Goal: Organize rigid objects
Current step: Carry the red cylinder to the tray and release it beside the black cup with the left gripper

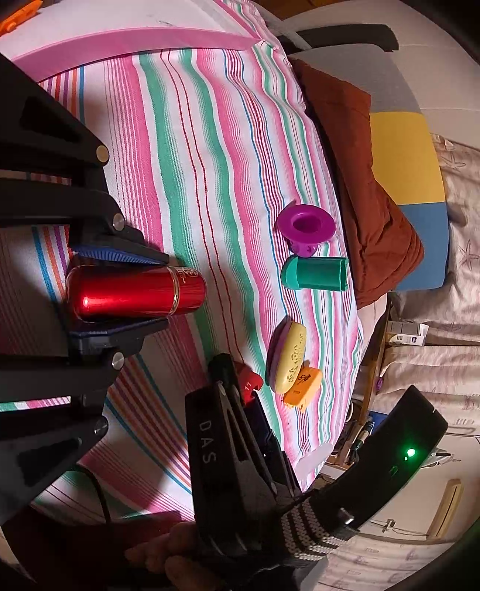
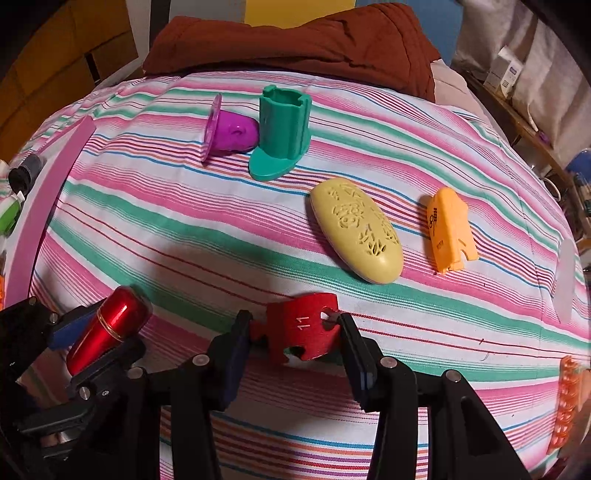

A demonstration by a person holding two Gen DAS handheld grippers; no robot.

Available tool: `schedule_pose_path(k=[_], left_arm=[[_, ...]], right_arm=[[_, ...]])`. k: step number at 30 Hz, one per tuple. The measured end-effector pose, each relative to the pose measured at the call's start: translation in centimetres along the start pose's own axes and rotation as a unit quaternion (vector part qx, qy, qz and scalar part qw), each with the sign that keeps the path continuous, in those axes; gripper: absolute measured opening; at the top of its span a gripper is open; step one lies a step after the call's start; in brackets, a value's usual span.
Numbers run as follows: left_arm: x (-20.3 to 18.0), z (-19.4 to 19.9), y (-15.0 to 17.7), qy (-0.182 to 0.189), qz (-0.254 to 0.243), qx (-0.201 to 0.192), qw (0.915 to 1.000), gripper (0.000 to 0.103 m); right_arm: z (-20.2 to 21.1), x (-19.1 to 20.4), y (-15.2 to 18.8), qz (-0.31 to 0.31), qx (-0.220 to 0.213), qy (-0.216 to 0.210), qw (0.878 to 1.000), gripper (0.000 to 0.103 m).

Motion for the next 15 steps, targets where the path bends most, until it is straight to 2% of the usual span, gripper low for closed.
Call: schedule_pose_path(k=[15], left_arm=[[0.01,0.11,-0.14,0.001,0.010,0.007,0.9999,0.026]], right_arm=[[-0.23,0.58,0.08,0.010,-0.003,0.004,1.000,0.047]])
Point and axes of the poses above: each gripper's, at about its wrist camera, not at the fingertips, and z roughly against the way its jaws point, x to its left, y to its underside, the point moved 3 cm from there along -z, roughly the way its jaws point, and after that the axes turned 8 degrees about -z, right-handed, at the moved point
